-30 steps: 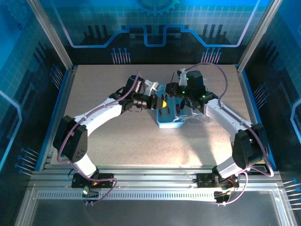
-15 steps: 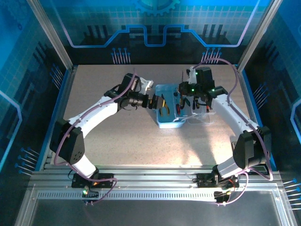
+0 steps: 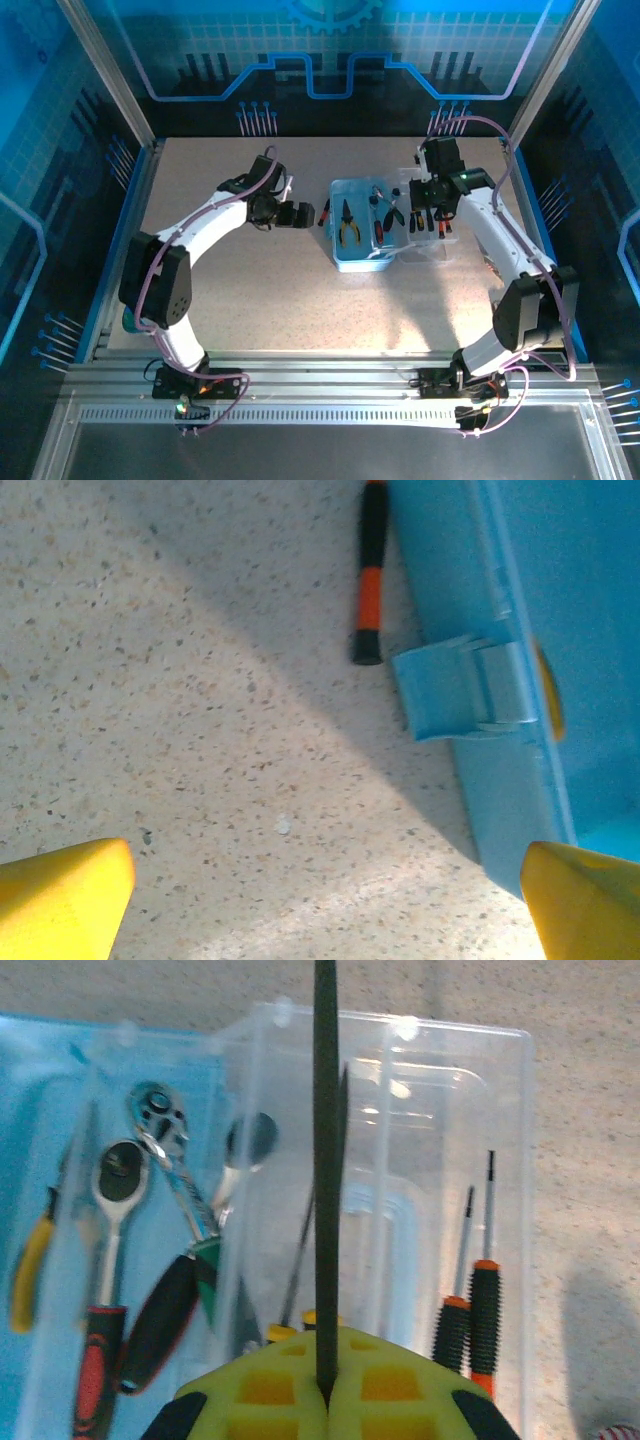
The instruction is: Pack the tool kit
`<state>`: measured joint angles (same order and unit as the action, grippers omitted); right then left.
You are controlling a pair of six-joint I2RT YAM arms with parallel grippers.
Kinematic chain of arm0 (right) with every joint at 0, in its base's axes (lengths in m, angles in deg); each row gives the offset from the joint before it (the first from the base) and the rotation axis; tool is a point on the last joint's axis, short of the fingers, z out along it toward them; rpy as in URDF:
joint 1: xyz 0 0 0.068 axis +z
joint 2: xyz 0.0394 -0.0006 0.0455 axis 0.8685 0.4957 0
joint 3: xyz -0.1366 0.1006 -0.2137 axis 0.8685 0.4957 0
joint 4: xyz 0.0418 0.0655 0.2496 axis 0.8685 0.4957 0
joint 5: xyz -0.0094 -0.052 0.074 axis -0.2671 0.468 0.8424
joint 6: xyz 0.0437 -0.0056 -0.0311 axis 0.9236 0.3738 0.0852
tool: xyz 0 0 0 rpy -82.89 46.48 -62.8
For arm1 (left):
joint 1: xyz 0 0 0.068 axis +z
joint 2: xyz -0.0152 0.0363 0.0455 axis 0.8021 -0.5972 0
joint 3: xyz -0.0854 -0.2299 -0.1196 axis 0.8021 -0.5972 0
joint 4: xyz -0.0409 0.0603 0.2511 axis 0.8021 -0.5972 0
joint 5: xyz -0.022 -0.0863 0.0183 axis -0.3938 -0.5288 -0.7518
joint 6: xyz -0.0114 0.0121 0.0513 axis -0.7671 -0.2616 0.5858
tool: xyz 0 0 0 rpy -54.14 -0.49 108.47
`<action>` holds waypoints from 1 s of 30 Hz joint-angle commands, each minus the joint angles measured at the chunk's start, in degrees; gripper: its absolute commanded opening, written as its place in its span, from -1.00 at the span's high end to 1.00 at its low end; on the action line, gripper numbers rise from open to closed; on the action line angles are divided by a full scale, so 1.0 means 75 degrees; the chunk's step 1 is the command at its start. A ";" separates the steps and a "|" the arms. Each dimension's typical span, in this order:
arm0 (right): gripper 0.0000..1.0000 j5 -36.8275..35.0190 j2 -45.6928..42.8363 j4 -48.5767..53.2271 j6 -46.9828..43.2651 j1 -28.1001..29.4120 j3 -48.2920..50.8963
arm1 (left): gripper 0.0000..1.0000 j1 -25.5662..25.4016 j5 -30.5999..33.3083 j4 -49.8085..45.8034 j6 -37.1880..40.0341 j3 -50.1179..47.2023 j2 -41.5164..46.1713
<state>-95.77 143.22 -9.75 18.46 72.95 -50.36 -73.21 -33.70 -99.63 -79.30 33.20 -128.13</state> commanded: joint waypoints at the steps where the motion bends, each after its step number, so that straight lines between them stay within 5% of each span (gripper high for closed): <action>1: 1.00 -0.0592 0.0188 0.0409 -0.0311 -0.0113 -0.0297 | -0.99 -0.0009 0.0287 -0.0274 0.0128 0.0315 -0.0247; 30: 0.88 0.0152 0.1178 -0.0338 0.0147 -0.0210 -0.0229 | -0.99 -0.0008 0.0021 -0.0250 0.0136 0.0325 -0.0550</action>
<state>-95.47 151.20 -11.46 18.51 72.23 -50.67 -73.21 -32.91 -100.68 -79.30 34.42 -131.39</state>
